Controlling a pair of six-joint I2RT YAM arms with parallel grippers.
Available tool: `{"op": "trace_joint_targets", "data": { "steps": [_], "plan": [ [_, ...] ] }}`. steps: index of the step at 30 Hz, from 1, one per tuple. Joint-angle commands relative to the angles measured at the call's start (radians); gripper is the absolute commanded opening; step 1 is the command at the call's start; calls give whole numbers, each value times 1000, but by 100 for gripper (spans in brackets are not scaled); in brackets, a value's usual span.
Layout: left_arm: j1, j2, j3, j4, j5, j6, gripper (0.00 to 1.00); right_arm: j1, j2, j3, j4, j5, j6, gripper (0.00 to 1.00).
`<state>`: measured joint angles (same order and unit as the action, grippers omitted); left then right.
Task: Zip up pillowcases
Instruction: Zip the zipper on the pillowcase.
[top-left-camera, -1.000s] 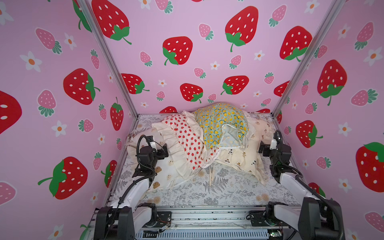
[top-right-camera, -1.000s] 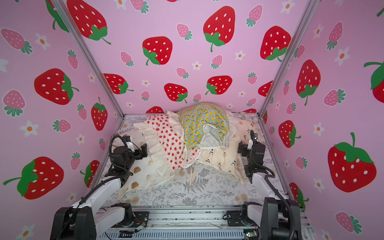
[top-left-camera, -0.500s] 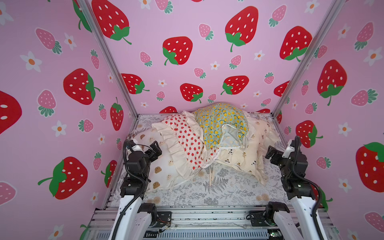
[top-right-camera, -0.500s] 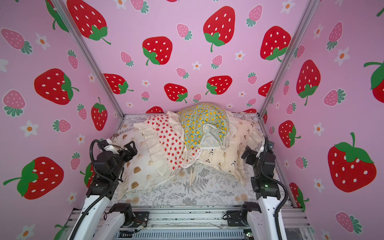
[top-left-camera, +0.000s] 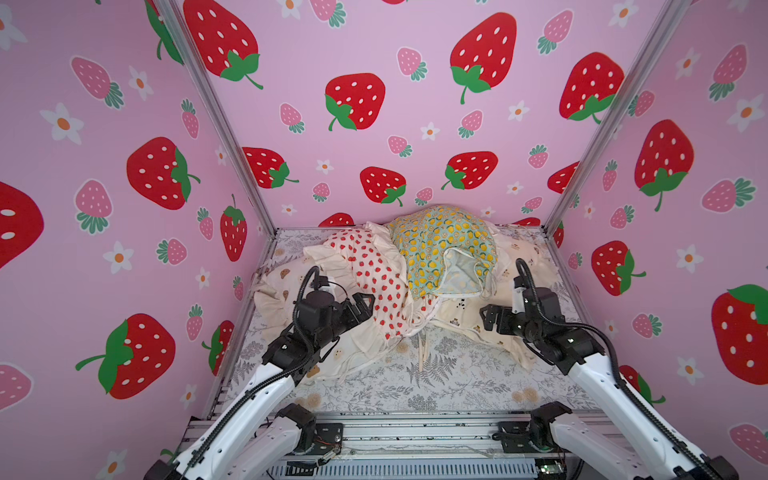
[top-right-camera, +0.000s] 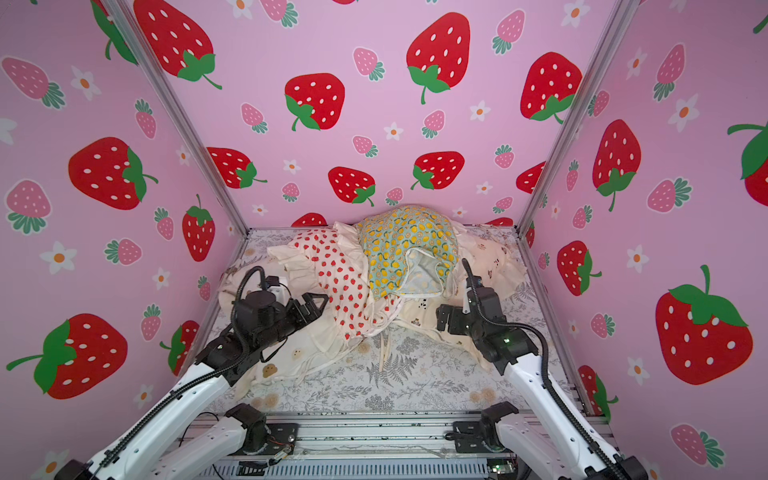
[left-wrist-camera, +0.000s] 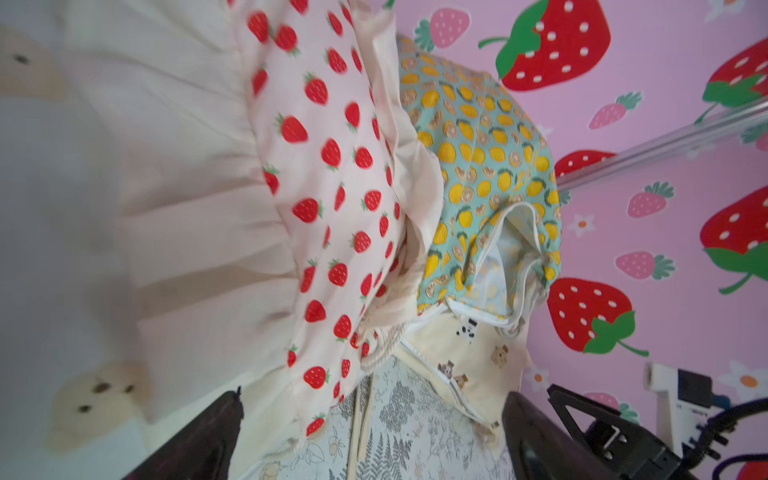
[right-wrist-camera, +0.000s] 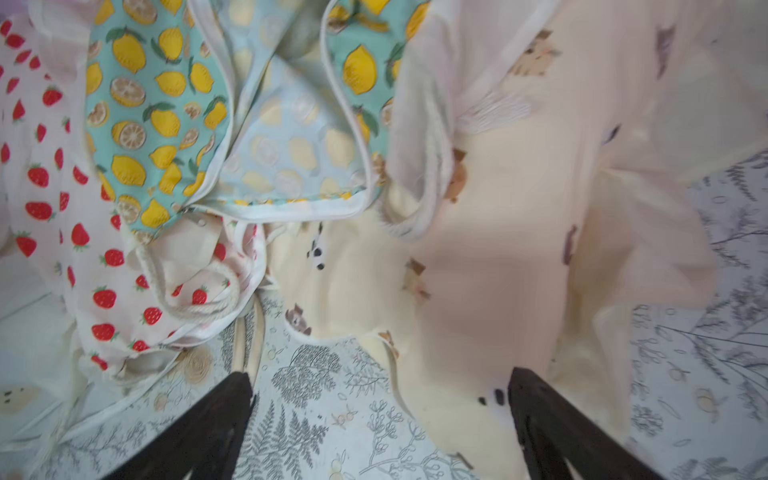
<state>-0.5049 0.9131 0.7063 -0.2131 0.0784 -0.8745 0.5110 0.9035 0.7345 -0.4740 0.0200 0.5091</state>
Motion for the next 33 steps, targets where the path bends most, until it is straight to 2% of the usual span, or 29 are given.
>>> {"op": "trace_joint_targets", "data": {
  "steps": [1, 6, 9, 13, 22, 26, 33],
  "plan": [
    [-101, 142, 68, 111, -50, -40, 100, 114, 54, 8, 38, 86, 74, 99],
    [-139, 379, 148, 282, -11, -39, 95, 210, 126, 1, 144, 103, 46, 95],
    [-159, 484, 227, 302, -25, -4, 92, 222, 144, -9, 207, 76, 25, 94],
    [-159, 586, 261, 365, -24, -33, 89, 222, 155, -16, 255, 61, 16, 92],
    [-159, 724, 331, 368, -50, -92, 80, 222, 190, -14, 320, 23, -15, 82],
    [-160, 765, 344, 406, -52, -114, 74, 230, 213, -19, 358, 8, -31, 73],
    [-161, 803, 367, 454, -65, -134, 57, 235, 241, -25, 403, -9, -64, 66]
  ]
}}
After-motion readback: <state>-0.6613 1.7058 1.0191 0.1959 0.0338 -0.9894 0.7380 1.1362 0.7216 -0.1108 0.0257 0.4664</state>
